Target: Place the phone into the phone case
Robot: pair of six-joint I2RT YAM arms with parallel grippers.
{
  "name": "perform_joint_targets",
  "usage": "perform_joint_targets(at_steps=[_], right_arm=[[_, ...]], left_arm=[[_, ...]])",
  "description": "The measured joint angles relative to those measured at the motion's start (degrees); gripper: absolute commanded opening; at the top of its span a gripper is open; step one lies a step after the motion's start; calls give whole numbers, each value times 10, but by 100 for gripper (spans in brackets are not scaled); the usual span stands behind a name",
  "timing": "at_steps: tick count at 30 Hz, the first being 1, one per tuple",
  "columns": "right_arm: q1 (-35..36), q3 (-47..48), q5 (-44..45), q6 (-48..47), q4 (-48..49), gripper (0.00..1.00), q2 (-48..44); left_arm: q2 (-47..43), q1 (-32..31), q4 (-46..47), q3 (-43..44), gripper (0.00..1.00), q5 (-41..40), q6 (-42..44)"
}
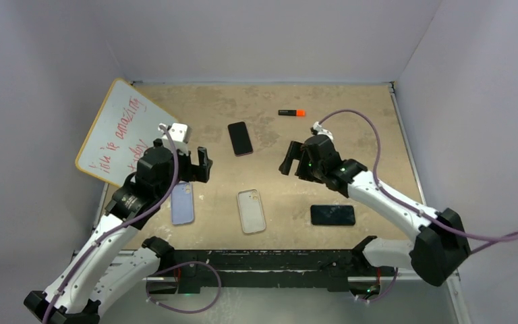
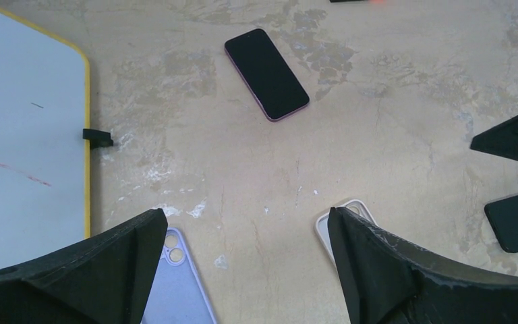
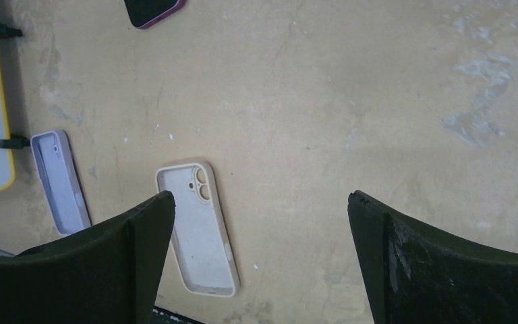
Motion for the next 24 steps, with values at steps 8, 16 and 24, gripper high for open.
perform_joint_targets(at_steps=[8,16,24], right_arm=[[52,93,26,-73,100,99,179],[99,263,96,-146,161,99,374],[106,396,158,-198,173,99,511]], left_arm=[[-43,0,-9,0,94,-38,-1],[-54,0,-20,0,93,-65,-4],[-56,0,-21,0,93,-69,-5]])
